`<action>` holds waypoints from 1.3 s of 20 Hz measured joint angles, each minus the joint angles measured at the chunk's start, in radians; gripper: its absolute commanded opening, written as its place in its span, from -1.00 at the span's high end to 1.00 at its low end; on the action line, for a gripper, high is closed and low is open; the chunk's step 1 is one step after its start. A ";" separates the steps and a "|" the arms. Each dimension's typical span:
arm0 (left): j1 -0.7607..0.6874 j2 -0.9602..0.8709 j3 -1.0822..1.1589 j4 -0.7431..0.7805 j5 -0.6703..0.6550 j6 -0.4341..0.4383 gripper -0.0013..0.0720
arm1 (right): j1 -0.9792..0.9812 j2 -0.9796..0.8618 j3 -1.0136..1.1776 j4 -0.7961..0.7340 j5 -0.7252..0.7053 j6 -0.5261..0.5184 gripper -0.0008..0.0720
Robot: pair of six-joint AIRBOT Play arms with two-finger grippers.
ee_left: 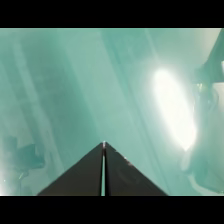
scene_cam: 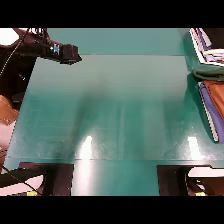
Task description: Fold the shirts.
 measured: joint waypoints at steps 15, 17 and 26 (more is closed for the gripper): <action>0.000 0.000 0.000 0.000 -0.005 0.006 0.89 | -0.200 0.299 -0.230 -0.175 0.178 0.043 0.92; 0.000 0.000 0.000 0.000 -0.011 0.008 0.89 | -0.238 0.353 -0.342 -0.254 0.188 0.053 0.90; 0.000 0.000 0.000 0.000 -0.031 0.011 0.89 | -0.354 0.459 -0.578 -0.294 0.194 0.062 -0.81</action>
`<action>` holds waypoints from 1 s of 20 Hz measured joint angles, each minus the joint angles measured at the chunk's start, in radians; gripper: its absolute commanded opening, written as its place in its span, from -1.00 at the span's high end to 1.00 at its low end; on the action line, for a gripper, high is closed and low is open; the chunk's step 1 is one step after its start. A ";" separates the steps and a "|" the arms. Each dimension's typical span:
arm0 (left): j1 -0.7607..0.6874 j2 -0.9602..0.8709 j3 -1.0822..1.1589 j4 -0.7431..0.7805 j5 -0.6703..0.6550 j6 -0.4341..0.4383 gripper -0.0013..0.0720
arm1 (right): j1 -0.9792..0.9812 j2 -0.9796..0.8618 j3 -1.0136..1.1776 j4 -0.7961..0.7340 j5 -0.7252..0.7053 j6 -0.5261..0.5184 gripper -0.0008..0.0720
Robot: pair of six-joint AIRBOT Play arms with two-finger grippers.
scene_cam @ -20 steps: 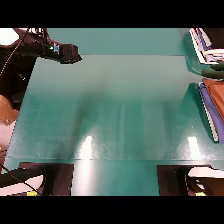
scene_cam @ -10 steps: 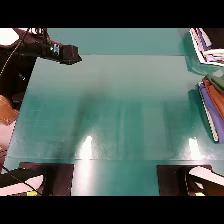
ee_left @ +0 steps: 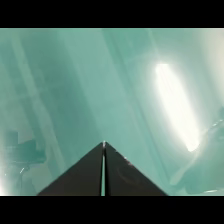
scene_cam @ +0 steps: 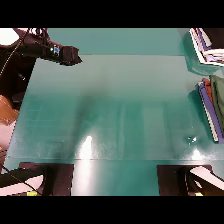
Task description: Fold the shirts.
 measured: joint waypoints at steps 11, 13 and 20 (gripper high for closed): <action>0.000 0.000 0.000 0.000 0.031 0.000 0.89 | 0.722 0.006 0.222 0.190 -0.132 -0.003 0.65; 0.000 0.000 0.000 0.000 0.035 0.000 0.89 | 0.861 0.006 0.232 0.189 -0.182 -0.003 0.92; 0.000 0.000 0.000 0.000 0.038 -0.001 0.89 | 1.125 0.006 0.241 0.081 -0.280 -0.005 0.92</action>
